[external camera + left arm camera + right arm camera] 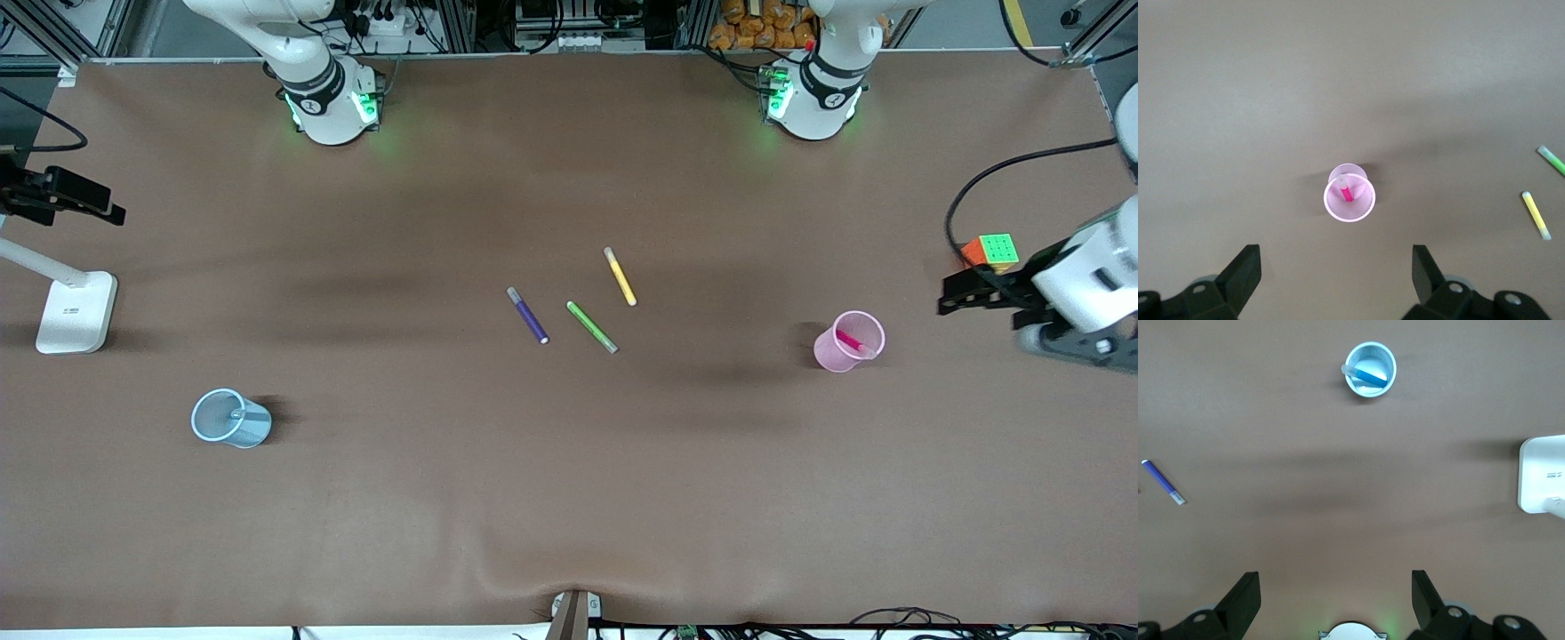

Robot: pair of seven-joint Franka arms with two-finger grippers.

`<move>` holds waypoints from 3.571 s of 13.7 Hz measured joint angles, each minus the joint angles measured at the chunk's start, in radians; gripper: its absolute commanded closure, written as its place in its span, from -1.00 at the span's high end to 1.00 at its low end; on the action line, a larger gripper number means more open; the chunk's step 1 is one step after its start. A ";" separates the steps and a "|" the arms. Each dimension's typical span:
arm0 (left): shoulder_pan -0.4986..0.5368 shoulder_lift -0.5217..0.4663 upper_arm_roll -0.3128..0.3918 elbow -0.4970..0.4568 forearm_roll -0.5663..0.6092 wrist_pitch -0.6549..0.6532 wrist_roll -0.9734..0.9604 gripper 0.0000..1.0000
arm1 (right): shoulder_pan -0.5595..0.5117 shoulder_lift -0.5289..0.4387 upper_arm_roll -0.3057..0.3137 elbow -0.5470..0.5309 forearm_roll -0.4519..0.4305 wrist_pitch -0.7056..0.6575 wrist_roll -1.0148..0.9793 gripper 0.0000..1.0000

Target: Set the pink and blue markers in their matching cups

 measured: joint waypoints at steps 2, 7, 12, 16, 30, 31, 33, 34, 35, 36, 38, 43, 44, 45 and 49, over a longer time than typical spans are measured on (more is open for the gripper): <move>0.000 -0.015 0.003 0.000 0.003 -0.007 -0.041 1.00 | 0.000 0.000 0.007 0.019 -0.003 0.000 0.002 1.00; 0.010 -0.024 0.013 0.000 0.003 -0.020 -0.070 1.00 | 0.000 0.000 0.004 0.029 -0.007 0.006 0.002 1.00; 0.033 -0.034 0.013 0.001 0.003 -0.020 -0.104 1.00 | -0.001 0.000 0.000 0.029 -0.008 0.006 0.003 1.00; 0.032 -0.048 0.011 0.001 0.003 -0.028 -0.138 1.00 | -0.001 0.001 0.000 0.029 -0.008 0.008 0.003 1.00; 0.029 -0.064 -0.037 0.000 0.041 -0.185 -0.349 1.00 | -0.001 0.001 -0.001 0.029 -0.008 0.008 0.003 1.00; 0.033 -0.064 -0.034 0.001 0.049 -0.185 -0.348 1.00 | -0.001 0.001 -0.001 0.029 -0.008 0.008 0.003 1.00; 0.050 -0.065 -0.026 0.001 0.051 -0.185 -0.321 1.00 | -0.001 0.001 -0.001 0.029 -0.008 0.008 0.003 1.00; 0.064 -0.066 -0.026 0.001 0.050 -0.185 -0.280 1.00 | -0.001 0.001 -0.001 0.029 -0.008 0.008 0.003 1.00; 0.076 -0.067 -0.025 0.001 0.050 -0.185 -0.234 1.00 | -0.001 0.001 -0.001 0.029 -0.008 0.008 0.003 1.00; 0.081 -0.069 -0.025 0.002 0.049 -0.185 -0.207 1.00 | -0.001 0.001 -0.001 0.029 -0.008 0.008 0.003 1.00; 0.080 -0.077 -0.028 0.002 0.049 -0.185 -0.195 1.00 | -0.001 0.002 -0.001 0.029 -0.008 0.008 0.003 1.00; 0.079 -0.101 -0.030 0.002 0.049 -0.185 -0.194 1.00 | -0.001 0.002 -0.001 0.029 -0.008 0.009 0.003 1.00; 0.079 -0.103 -0.031 0.002 0.049 -0.186 -0.193 1.00 | -0.001 0.002 -0.001 0.029 -0.008 0.009 0.003 1.00; 0.077 -0.108 -0.032 0.002 0.048 -0.186 -0.193 1.00 | -0.001 0.002 -0.001 0.029 -0.008 0.009 0.003 1.00; -0.010 -0.162 0.050 -0.031 0.034 -0.196 -0.193 1.00 | -0.001 0.003 -0.001 0.029 -0.008 0.009 0.003 1.00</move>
